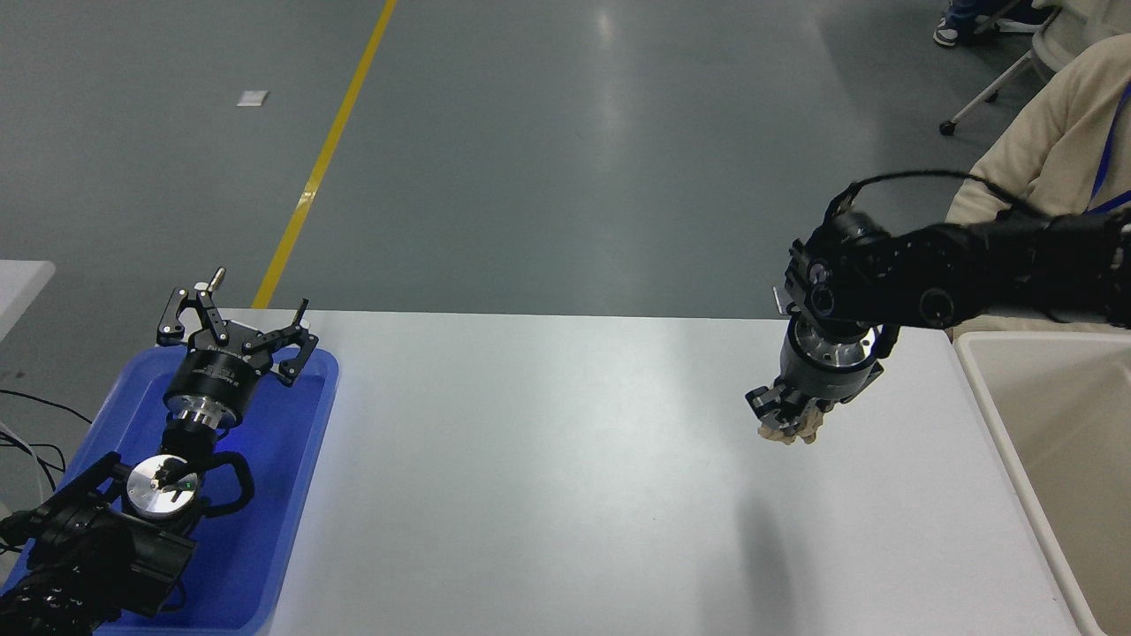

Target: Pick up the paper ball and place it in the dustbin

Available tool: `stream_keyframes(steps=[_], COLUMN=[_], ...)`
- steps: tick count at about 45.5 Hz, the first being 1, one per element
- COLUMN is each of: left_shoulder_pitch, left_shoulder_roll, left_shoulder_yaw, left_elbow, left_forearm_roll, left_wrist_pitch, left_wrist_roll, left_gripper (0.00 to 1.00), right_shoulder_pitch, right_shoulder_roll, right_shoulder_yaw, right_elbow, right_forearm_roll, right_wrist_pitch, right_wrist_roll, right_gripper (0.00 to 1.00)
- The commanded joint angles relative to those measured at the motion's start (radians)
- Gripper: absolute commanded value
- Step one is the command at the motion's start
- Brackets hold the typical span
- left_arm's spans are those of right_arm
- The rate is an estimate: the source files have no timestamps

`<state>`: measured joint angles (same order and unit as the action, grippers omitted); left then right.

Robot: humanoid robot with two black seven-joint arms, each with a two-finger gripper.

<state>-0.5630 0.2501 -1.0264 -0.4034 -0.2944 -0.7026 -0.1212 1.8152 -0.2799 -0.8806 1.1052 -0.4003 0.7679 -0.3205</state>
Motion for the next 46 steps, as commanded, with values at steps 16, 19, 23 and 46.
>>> stream_keyframes(steps=[16, 19, 23, 46], left_shoulder_pitch=[0.002, 0.002, 0.000, 0.000], left_shoulder_roll=[0.000, 0.000, 0.000, 0.000], left_shoulder_yaw=[0.000, 0.000, 0.000, 0.000], left_elbow=[0.000, 0.000, 0.000, 0.000], left_forearm_roll=[0.000, 0.000, 0.000, 0.000], left_wrist_pitch=[0.000, 0.000, 0.000, 0.000], left_wrist_roll=[0.000, 0.000, 0.000, 0.000], left_gripper=[1.00, 1.00, 1.00, 1.00], right_shoulder_pitch=[0.349, 0.377, 0.418, 0.527], right_shoulder_roll=[-0.088, -0.093, -0.110, -0.127], right_shoulder_yaw=[-0.434, -0.462, -0.472, -0.471], right_elbow=[0.016, 0.019, 0.044, 0.048], right_forearm_roll=[0.322, 0.322, 0.322, 0.505], right_wrist_pitch=[0.018, 0.018, 0.018, 0.018], right_wrist_roll=[0.001, 0.001, 0.001, 0.003], right_gripper=[0.00, 0.00, 0.00, 0.00])
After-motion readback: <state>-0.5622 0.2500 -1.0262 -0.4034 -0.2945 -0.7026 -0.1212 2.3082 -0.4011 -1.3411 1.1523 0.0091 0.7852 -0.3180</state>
